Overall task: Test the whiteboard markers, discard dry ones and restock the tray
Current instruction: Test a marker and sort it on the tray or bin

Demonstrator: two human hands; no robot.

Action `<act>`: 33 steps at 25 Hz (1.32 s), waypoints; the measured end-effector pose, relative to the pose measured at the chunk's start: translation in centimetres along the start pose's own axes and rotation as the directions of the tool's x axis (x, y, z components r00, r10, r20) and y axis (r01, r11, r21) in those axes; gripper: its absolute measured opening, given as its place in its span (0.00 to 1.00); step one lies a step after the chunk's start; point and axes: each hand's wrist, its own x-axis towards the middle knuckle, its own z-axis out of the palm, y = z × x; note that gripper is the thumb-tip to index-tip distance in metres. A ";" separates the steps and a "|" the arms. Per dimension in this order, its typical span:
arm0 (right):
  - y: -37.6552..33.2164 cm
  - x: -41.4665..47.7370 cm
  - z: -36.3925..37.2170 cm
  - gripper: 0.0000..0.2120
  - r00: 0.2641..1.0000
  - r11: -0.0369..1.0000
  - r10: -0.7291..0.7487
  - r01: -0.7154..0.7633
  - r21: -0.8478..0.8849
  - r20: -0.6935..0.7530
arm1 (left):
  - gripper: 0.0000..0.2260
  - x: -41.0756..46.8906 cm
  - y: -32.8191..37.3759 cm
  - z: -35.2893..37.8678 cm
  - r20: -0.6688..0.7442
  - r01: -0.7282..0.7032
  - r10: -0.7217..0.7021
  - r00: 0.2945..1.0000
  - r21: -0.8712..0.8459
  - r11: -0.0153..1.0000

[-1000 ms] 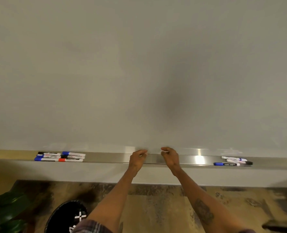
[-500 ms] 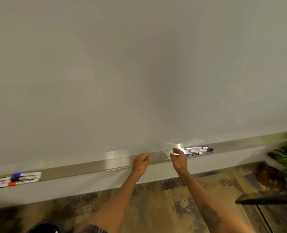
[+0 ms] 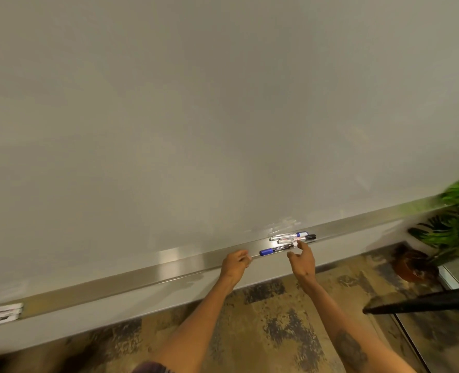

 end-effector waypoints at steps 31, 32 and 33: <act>-0.5 -1.4 2.7 0.12 0.982 0.984 -0.146 0.132 0.119 0.118 | 0.14 0.9 0.5 -0.4 -0.292 0.031 -0.149 0.945 -0.373 0.927; -1.0 -2.4 3.2 0.08 0.977 0.981 -0.165 0.148 0.125 0.136 | 0.14 0.7 0.5 -1.3 -0.307 0.013 -0.157 0.939 -0.423 0.906; -1.5 -3.5 4.0 0.05 0.970 0.977 -0.183 0.162 0.139 0.158 | 0.13 0.2 0.4 -2.4 -0.316 -0.011 -0.159 0.935 -0.476 0.880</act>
